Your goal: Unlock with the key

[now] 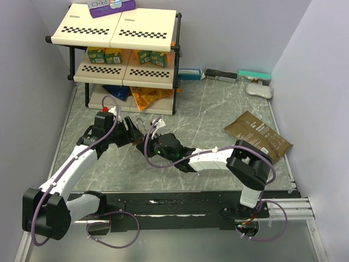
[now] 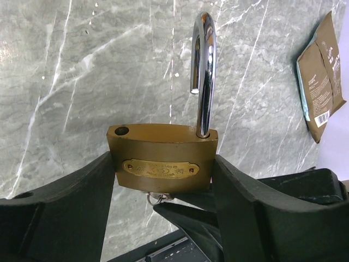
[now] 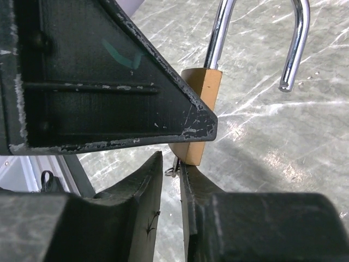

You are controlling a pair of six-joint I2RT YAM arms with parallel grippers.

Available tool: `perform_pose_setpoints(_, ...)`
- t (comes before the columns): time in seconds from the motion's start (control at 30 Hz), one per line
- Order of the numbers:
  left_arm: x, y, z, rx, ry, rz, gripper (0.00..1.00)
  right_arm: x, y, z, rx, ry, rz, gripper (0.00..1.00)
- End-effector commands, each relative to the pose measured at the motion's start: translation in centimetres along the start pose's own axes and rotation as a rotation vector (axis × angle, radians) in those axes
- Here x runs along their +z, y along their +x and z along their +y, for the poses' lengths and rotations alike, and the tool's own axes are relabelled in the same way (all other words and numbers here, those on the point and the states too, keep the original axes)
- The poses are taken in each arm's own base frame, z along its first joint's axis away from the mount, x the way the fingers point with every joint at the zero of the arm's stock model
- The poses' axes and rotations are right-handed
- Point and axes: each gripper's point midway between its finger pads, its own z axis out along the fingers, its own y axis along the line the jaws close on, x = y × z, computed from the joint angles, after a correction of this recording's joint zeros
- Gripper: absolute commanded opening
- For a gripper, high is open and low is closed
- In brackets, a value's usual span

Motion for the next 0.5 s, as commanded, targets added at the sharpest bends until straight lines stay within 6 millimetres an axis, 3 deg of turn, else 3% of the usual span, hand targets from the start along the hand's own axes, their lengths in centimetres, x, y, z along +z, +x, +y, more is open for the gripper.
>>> perform_pose_setpoints(0.0, -1.34, -2.67, -3.23, 0.032, 0.120, -0.107, 0.01, 1.08, -2.11, 1.10, 0.012, -0.027, -0.052, 0.25)
perform_pose_setpoints(0.3, -1.43, -2.87, -3.38, 0.031, 0.124, -0.111, 0.01, 1.46, -1.31, 0.62, 0.016, -0.013, -0.034, 0.25)
perform_pose_setpoints(0.47, -1.17, -2.75, -3.07, 0.035, 0.114, -0.106, 0.01, 1.45, -1.34, 0.63, 0.014, -0.009, -0.035, 0.03)
